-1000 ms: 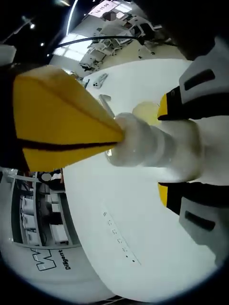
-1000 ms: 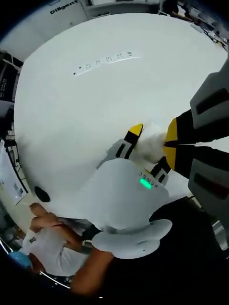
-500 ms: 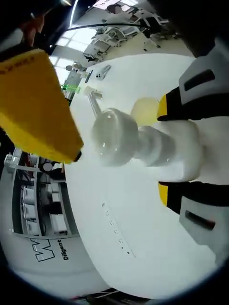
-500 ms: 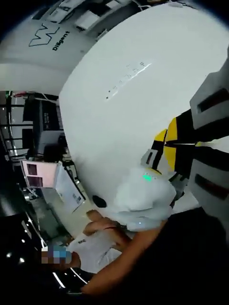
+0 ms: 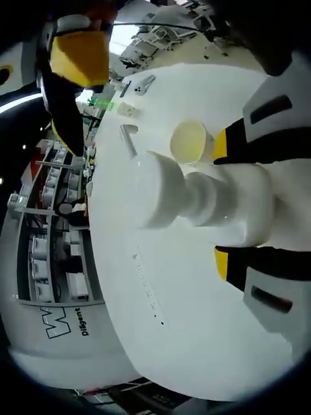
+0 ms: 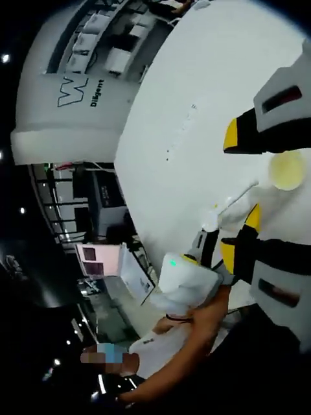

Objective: Hold the bottle steady, press the pump all the way down and release, and repeat the specified number of times to dispense into the cup

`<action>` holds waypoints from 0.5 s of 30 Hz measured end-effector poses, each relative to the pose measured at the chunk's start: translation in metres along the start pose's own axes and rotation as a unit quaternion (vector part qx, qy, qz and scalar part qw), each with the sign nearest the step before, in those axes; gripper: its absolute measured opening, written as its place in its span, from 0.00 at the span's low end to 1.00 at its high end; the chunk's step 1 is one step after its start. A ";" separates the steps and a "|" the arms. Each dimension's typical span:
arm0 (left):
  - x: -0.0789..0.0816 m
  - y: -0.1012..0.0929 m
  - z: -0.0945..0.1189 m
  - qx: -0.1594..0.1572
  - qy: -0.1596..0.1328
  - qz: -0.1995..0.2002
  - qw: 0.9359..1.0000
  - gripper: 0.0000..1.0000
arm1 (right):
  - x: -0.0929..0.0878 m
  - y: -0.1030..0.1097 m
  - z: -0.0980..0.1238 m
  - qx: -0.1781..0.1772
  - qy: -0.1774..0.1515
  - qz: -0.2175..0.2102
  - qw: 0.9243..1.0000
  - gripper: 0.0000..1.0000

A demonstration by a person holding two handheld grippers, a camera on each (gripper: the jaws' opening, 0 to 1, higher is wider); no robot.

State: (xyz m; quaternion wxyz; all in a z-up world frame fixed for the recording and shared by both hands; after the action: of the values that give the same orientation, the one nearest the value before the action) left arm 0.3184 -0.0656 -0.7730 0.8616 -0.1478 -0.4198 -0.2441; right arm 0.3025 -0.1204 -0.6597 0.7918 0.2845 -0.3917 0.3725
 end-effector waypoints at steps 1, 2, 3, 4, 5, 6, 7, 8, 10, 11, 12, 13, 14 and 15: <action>-0.001 0.002 0.001 0.004 0.000 0.003 1.000 0.47 | -0.003 0.001 0.001 0.001 -0.001 0.001 1.000 0.55; -0.002 0.004 0.003 0.009 -0.001 0.007 1.000 0.47 | -0.007 0.004 0.001 0.003 -0.004 0.004 1.000 0.56; -0.003 0.005 0.004 0.012 -0.002 0.010 1.000 0.47 | -0.010 0.005 0.001 0.004 -0.002 0.004 1.000 0.58; -0.004 0.007 0.006 0.017 -0.003 0.013 1.000 0.47 | -0.013 0.006 0.001 0.003 -0.001 0.003 1.000 0.62; -0.005 0.008 0.006 0.020 -0.004 0.016 1.000 0.47 | -0.016 0.007 0.002 0.000 -0.005 0.005 1.000 0.65; -0.006 0.010 0.007 0.024 -0.004 0.019 1.000 0.47 | -0.018 0.007 0.004 -0.002 -0.012 0.001 1.000 0.68; -0.007 0.011 0.009 0.028 -0.004 0.020 0.999 0.47 | -0.019 0.007 0.005 -0.004 -0.015 -0.001 1.000 0.70; -0.008 0.013 0.011 0.032 -0.004 0.024 0.999 0.47 | -0.021 0.007 0.007 -0.008 -0.023 -0.003 1.000 0.72; -0.009 0.015 0.013 0.037 -0.004 0.027 0.999 0.47 | -0.027 0.007 0.012 -0.015 -0.034 -0.015 0.999 0.76; -0.011 0.018 0.015 0.042 -0.005 0.029 0.999 0.47 | -0.029 0.006 0.014 -0.017 -0.037 -0.021 0.999 0.77; -0.012 0.020 0.016 0.047 -0.006 0.033 0.998 0.47 | -0.032 0.006 0.016 -0.018 -0.039 -0.025 0.999 0.78; -0.013 0.023 0.019 0.052 -0.006 0.036 0.998 0.47 | -0.036 0.004 0.020 -0.023 -0.043 -0.027 0.998 0.78; -0.014 0.025 0.021 0.057 -0.006 0.038 0.998 0.47 | -0.037 0.002 0.023 -0.029 -0.048 -0.029 0.998 0.78; -0.016 0.029 0.023 0.063 -0.005 0.042 0.997 0.47 | -0.040 0.000 0.028 -0.038 -0.052 -0.031 0.997 0.76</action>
State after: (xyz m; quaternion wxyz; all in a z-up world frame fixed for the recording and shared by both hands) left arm 0.3108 -0.0266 -0.7730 0.8766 -0.1125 -0.4320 -0.1798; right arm 0.2749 -0.1560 -0.6784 0.7916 0.2855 -0.4372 0.3173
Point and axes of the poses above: the point that each gripper's makers call its tool centre point, and the gripper's own axes: z roughly backward along the fingers, y roughly to its left, x roughly out of its top, the point moved 1 cm from there along z, roughly backward along the fingers, and after that the axes turned 5 degrees about x, right-handed, at the moved point
